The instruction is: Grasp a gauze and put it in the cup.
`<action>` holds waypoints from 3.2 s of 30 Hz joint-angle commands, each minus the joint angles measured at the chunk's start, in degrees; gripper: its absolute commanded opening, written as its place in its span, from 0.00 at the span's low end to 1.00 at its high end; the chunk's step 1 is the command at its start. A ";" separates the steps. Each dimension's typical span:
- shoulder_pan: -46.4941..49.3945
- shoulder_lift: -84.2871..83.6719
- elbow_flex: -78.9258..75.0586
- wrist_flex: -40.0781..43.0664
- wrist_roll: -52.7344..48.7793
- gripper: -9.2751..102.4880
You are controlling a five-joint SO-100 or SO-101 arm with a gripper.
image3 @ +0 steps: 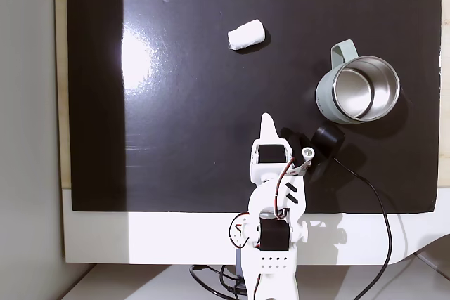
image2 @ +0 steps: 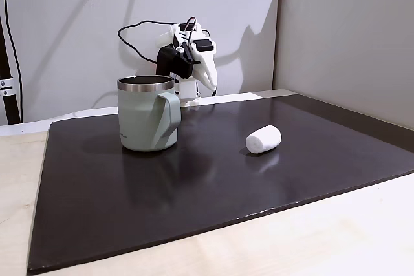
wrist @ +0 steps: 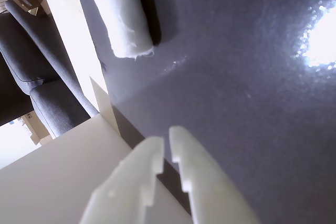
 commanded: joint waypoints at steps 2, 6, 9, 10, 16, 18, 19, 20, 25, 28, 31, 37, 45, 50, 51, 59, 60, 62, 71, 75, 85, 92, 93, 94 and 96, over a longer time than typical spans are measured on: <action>-1.76 0.70 -0.26 0.09 -2.81 0.08; -1.41 0.70 -0.26 0.00 -2.55 0.08; -1.41 0.70 -0.26 0.00 -2.64 0.08; -1.41 0.70 -0.26 0.00 -2.64 0.08; -1.93 0.70 -0.26 0.00 -3.43 0.08; -2.29 0.70 -0.26 0.00 -3.78 0.08; -2.20 0.70 -0.26 0.00 -3.52 0.08; -1.76 0.70 -0.26 0.00 -2.90 0.08; -0.35 0.70 -1.41 0.53 -2.90 0.08; -0.97 0.70 -5.10 3.60 -2.64 0.08; -2.37 -2.37 -10.11 5.45 -2.81 0.08; -3.69 -26.89 -29.62 7.65 -1.32 0.08; -3.60 -52.82 -55.55 14.41 -0.88 0.08; -4.48 -62.93 -66.53 16.44 -0.79 0.08; -4.57 -66.71 -70.14 18.37 -0.70 0.08; -3.16 -89.47 -92.11 27.69 3.96 0.10; -3.08 -91.14 -93.78 28.04 4.48 0.11; -3.08 -96.24 -99.58 31.03 4.83 0.13; -3.43 -125.86 -142.38 51.68 3.25 0.22; -4.57 -140.19 -166.55 60.91 0.35 0.25; -6.59 -149.85 -171.30 60.82 -2.55 0.27; -6.42 -158.20 -173.67 60.82 -2.64 0.26; -6.42 -159.43 -174.81 60.82 -2.64 0.26; -6.42 -160.49 -176.04 60.82 -2.64 0.26; -6.42 -162.69 -178.77 60.82 -2.90 0.27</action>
